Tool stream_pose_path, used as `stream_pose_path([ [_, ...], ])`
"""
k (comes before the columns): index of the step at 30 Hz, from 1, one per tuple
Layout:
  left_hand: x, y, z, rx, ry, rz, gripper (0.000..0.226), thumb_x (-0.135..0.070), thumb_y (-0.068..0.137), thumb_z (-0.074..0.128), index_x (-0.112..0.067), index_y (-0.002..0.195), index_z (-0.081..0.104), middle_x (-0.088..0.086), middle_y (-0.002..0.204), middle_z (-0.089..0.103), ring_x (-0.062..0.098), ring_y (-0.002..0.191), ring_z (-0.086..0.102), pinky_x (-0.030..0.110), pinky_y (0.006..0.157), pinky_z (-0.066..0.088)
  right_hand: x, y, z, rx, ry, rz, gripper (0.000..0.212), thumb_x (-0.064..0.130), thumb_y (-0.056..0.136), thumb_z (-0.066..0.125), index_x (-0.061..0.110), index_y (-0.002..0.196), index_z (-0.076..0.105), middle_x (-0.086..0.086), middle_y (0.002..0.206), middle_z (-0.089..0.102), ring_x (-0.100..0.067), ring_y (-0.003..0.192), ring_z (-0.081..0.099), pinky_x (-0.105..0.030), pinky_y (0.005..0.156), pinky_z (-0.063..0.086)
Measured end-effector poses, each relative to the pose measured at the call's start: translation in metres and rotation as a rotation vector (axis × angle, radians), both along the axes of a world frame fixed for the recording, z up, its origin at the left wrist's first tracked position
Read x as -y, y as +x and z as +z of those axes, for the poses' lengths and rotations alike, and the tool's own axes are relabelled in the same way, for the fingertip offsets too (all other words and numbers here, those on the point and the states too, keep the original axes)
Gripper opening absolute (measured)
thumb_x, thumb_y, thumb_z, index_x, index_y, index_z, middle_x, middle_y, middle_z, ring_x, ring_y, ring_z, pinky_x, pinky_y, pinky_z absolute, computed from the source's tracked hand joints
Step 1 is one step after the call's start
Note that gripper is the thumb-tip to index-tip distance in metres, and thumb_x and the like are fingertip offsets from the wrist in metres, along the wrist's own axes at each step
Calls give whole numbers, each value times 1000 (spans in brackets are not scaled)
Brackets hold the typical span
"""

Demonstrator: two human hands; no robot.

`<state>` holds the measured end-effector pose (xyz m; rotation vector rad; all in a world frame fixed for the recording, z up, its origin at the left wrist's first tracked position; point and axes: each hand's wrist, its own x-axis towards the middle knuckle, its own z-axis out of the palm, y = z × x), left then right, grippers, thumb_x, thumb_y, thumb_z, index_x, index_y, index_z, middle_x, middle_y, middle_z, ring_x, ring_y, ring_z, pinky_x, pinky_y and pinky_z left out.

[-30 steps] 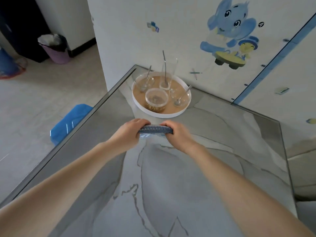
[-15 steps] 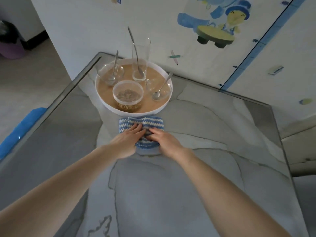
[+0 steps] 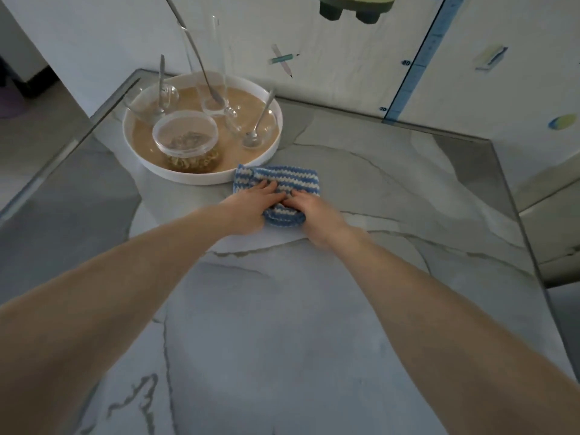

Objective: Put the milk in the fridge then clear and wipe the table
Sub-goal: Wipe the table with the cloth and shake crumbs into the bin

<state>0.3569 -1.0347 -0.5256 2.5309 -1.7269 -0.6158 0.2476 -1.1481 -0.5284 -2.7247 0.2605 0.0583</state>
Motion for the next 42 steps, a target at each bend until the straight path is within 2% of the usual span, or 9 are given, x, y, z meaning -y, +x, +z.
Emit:
stream_pose_path([
  [4, -12, -31, -6, 10, 51, -79, 61, -14, 95, 41, -13, 147, 9, 17, 155, 0, 30, 144, 3, 30, 114, 4, -10, -37, -7, -8, -47, 20, 34, 1, 87, 49, 3, 119, 59, -24, 127, 53, -34, 123, 47, -34, 101, 33],
  [6, -22, -55, -10, 16, 89, -124, 64, -12, 93, 40, -10, 147, 5, 17, 155, -2, 30, 144, 1, 30, 114, 3, -19, -63, -7, 8, -7, 54, 31, -4, 65, 60, 0, 94, 70, -25, 95, 67, -38, 91, 66, -37, 72, 55],
  [8, -35, -84, -11, -5, 92, -167, 64, -8, 93, 36, -11, 147, 2, 16, 155, -4, 29, 144, -3, 31, 115, 2, -27, -94, -10, 27, -6, 97, 34, 4, 43, 63, 7, 75, 73, -16, 73, 70, -32, 67, 70, -30, 51, 56],
  [16, -68, -173, 6, -233, 108, -337, 73, 5, 85, 33, -18, 148, 3, 12, 156, -7, 24, 144, -9, 27, 115, -5, -57, -198, -7, 54, 107, 22, 31, 16, 59, 44, 23, 77, 68, 5, 78, 67, -14, 78, 66, -20, 71, 47],
  [20, -58, -170, 22, -464, 32, -309, 57, 1, 86, 37, -23, 138, 39, 2, 147, 35, 12, 136, 30, 18, 111, 22, -50, -208, 20, -101, 230, -173, 33, 13, 66, 40, 28, 77, 67, 8, 74, 64, -12, 79, 61, -21, 68, 42],
  [24, -24, -141, 52, -449, -85, -126, 24, -7, 86, 52, -15, 106, 63, 2, 108, 66, 9, 97, 57, 18, 78, 40, -21, -192, 44, -116, 475, -326, 33, 3, 72, 45, 29, 53, 49, 9, 49, 45, -5, 55, 43, -24, 52, 29],
  [28, 26, -112, 82, -365, -309, -55, 35, 3, 80, 53, -17, 106, 65, 0, 103, 67, 11, 95, 58, 14, 73, 38, 22, -157, 76, 107, 472, -388, 19, 18, 59, 44, 16, 68, 61, 2, 61, 50, -3, 59, 41, -21, 53, 30],
  [34, 77, -83, 96, -197, -513, -19, 41, -15, 72, 39, -11, 106, 63, 8, 100, 66, 18, 93, 58, 27, 76, 39, 85, -108, 83, 293, 249, -374, 28, -6, 77, 51, 5, 97, 66, -12, 84, 63, -15, 78, 50, -22, 56, 27],
  [42, 99, -107, 3, -119, -97, -204, 59, 3, 89, 42, -17, 143, 27, 10, 153, 22, 26, 141, 21, 28, 111, 15, 96, -131, 11, -40, 180, -288, 54, -16, 77, 42, 4, 125, 54, -16, 139, 46, -25, 131, 41, -20, 103, 23],
])
